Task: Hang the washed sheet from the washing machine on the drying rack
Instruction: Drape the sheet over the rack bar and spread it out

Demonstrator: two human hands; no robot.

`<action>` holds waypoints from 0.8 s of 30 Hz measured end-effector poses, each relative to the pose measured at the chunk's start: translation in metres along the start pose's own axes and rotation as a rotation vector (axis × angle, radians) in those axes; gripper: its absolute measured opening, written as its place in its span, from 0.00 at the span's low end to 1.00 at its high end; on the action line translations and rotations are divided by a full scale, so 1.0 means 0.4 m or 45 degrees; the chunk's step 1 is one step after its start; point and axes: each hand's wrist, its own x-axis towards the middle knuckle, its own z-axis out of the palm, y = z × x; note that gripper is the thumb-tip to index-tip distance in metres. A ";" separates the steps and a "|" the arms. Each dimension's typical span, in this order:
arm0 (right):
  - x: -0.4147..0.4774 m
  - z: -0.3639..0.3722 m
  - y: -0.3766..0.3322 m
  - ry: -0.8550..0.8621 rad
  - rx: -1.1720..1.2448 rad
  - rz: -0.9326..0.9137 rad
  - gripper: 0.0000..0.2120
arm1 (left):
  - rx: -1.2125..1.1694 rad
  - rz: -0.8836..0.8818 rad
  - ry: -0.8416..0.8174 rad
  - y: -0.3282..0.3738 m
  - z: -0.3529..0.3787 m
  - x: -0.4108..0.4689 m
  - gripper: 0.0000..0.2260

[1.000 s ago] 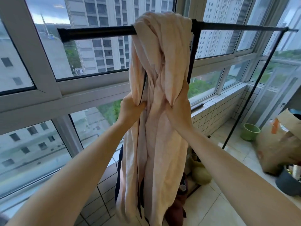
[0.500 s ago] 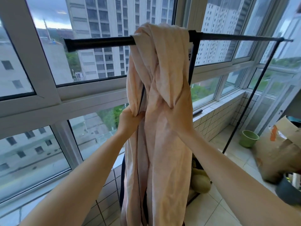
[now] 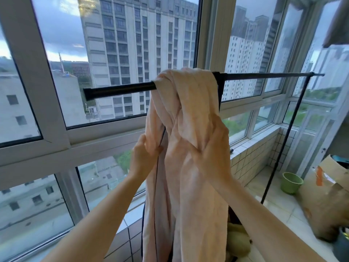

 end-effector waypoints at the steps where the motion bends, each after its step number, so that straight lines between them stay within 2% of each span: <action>1: 0.018 -0.008 -0.018 0.025 -0.036 -0.066 0.44 | -0.080 0.062 0.060 0.023 -0.010 0.004 0.19; 3: 0.058 -0.021 -0.062 0.048 -0.069 -0.175 0.40 | -0.147 0.221 0.182 0.072 -0.031 0.010 0.18; 6: 0.118 -0.025 -0.116 0.071 -0.135 -0.261 0.33 | -0.129 0.383 0.319 0.148 -0.061 0.015 0.09; 9: 0.165 -0.015 -0.146 0.087 -0.202 -0.314 0.32 | -0.058 0.529 0.361 0.198 -0.077 0.012 0.05; 11: 0.191 -0.004 -0.162 0.112 -0.254 -0.363 0.34 | -0.072 0.497 0.312 0.227 -0.080 0.014 0.03; 15: 0.234 0.014 -0.181 0.073 -0.424 -0.403 0.35 | -0.224 0.234 0.193 0.259 -0.067 0.031 0.08; 17: 0.252 0.021 -0.181 0.039 -0.519 -0.376 0.31 | -0.327 0.135 0.126 0.272 -0.058 0.032 0.07; 19: 0.272 0.022 -0.166 0.010 -0.577 -0.420 0.24 | -0.303 0.154 0.110 0.280 -0.049 0.026 0.03; 21: 0.302 0.004 -0.141 -0.124 -0.450 -0.517 0.23 | -0.185 0.228 0.169 0.287 -0.046 0.014 0.09; 23: 0.338 -0.035 -0.126 -0.311 -0.174 -0.545 0.25 | -0.077 0.304 0.271 0.303 -0.050 0.001 0.11; 24: 0.354 -0.055 -0.121 -0.338 -0.058 -0.554 0.24 | -0.043 0.363 0.330 0.316 -0.053 -0.006 0.12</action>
